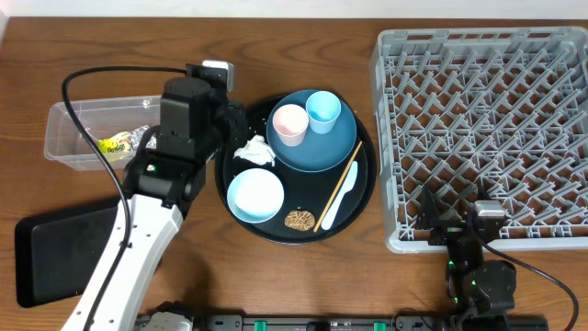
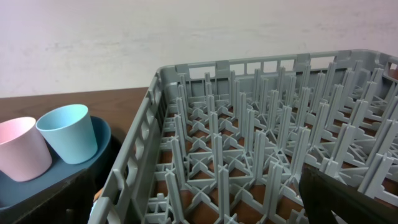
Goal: Sort waste into correct bins and load items into the dishwasher rack
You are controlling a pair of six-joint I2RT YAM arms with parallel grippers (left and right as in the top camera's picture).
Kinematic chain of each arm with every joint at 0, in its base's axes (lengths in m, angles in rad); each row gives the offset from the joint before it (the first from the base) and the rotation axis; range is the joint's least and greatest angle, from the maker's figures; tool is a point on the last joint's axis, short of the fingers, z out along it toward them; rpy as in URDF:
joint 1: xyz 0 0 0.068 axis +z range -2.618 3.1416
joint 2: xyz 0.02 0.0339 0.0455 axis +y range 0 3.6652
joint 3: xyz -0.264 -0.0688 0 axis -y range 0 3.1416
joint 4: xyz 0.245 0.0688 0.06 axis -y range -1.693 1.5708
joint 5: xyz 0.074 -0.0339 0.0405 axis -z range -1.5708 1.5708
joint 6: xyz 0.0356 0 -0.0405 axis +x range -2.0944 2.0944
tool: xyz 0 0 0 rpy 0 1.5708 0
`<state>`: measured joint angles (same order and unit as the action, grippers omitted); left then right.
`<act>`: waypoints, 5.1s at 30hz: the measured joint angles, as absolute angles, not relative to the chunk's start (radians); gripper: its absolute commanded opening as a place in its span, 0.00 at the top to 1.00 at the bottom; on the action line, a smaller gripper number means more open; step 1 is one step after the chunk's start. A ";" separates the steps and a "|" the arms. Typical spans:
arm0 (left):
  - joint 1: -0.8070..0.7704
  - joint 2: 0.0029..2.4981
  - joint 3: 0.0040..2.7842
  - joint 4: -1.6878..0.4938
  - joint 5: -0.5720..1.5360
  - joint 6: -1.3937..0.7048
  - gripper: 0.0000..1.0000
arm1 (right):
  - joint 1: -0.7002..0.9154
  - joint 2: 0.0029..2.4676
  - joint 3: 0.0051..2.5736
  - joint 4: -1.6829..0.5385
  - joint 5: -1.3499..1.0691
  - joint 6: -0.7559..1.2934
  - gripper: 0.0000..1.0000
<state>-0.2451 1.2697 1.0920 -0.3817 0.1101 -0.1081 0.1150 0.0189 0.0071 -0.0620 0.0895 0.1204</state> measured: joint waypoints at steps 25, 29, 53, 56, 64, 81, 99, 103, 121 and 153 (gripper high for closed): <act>-0.245 1.751 1.092 -0.437 0.159 -0.018 0.22 | 0.115 0.019 0.007 -0.062 0.089 0.120 0.01; -0.245 1.753 1.092 -0.419 0.159 -0.015 0.22 | 0.115 0.019 0.007 -0.062 0.089 0.120 0.01; -0.245 1.848 1.090 -0.350 0.171 0.002 0.80 | 0.115 0.019 0.007 -0.062 0.089 0.120 0.01; -0.245 1.848 1.091 -0.350 0.175 0.003 0.94 | 0.115 0.019 0.007 -0.062 0.089 0.120 0.01; -0.245 1.829 1.090 -0.352 0.177 -0.003 0.94 | 0.115 0.019 0.007 -0.062 0.089 0.120 0.01; -0.231 1.363 1.088 -0.371 -0.007 -0.027 0.94 | 0.115 0.019 0.007 -0.062 0.089 0.120 0.01; 0.069 1.526 1.088 -0.420 -0.046 -0.183 0.94 | 0.115 0.019 0.007 -0.062 0.089 0.120 0.01; 0.091 1.587 1.088 -0.418 -0.033 -0.197 0.94 | 0.115 0.019 0.007 -0.062 0.089 0.120 0.01; 0.105 1.527 1.088 -0.406 0.050 -0.260 0.34 | 0.115 0.019 0.007 -0.062 0.089 0.120 0.01; 0.731 1.441 1.065 -0.855 -0.066 -0.667 0.94 | 0.115 0.019 0.007 -0.062 0.089 0.120 0.01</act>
<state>0.7311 1.4414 1.0645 -0.8555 -0.0662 -0.6666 0.1146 0.0189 0.0071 -0.0620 0.0895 0.1204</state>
